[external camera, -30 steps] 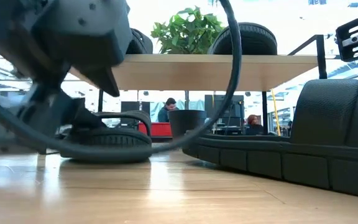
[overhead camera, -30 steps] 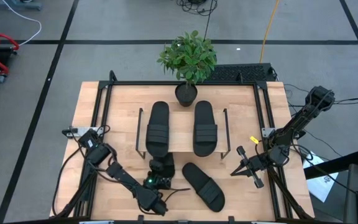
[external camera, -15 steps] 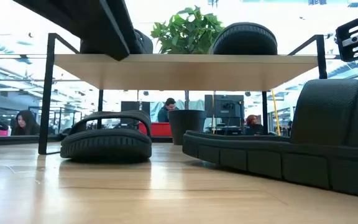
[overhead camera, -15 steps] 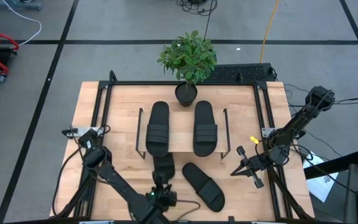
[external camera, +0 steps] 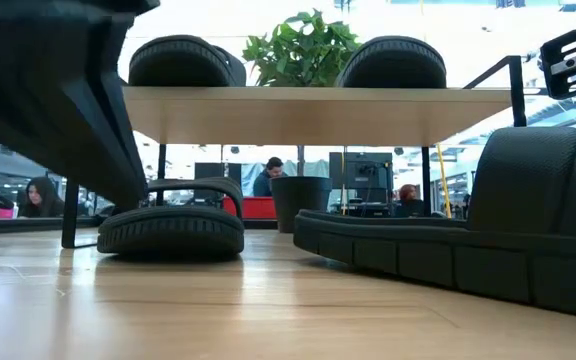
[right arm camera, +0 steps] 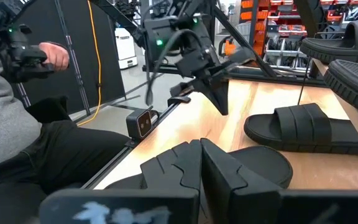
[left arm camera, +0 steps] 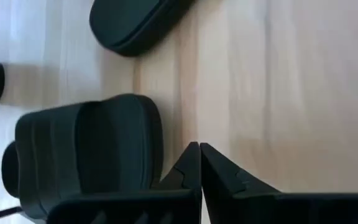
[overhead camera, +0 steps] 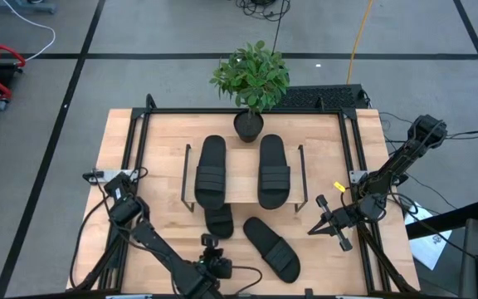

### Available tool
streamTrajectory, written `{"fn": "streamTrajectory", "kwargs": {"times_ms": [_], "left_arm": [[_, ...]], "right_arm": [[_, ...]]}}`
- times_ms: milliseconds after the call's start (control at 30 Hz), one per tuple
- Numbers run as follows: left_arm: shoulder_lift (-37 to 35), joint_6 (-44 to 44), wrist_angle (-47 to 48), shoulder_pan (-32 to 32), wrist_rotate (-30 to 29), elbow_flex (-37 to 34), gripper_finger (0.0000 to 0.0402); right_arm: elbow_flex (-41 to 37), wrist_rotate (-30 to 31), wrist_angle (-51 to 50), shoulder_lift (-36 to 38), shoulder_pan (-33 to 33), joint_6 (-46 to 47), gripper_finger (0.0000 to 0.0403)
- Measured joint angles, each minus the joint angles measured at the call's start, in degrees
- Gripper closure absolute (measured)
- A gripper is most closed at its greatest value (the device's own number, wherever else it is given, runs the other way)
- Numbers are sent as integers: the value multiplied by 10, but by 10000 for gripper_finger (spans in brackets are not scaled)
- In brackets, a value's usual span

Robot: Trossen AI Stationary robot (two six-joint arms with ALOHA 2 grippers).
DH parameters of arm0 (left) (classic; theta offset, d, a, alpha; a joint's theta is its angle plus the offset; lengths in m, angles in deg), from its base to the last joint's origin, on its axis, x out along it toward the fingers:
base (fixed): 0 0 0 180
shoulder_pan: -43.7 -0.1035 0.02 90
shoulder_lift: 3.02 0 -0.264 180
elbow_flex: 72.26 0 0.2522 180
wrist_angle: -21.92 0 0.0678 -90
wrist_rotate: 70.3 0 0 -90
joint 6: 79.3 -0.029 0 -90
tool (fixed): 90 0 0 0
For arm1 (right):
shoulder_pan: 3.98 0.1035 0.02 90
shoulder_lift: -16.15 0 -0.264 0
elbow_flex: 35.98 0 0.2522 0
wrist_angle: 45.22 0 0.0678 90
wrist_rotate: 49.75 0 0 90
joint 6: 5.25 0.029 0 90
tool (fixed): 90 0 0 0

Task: Pick and place slides into the shelf
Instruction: Put the left black slide under the shelf

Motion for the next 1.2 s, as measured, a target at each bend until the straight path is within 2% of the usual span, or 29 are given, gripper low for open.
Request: {"fn": "streamTrajectory", "kwargs": {"times_ms": [433,800,967,1200], "left_arm": [[0,26,-19,-14,0,-62,401],[-2,69,21,-33,8,-113,401],[-3,80,55,-35,14,-118,401],[-2,74,49,-35,15,-119,401]], "right_arm": [[0,0,0,0,0,-2,403],[0,0,0,0,0,-2,403],[0,0,-1,0,0,-2,403],[0,0,-3,0,0,-2,403]]}}
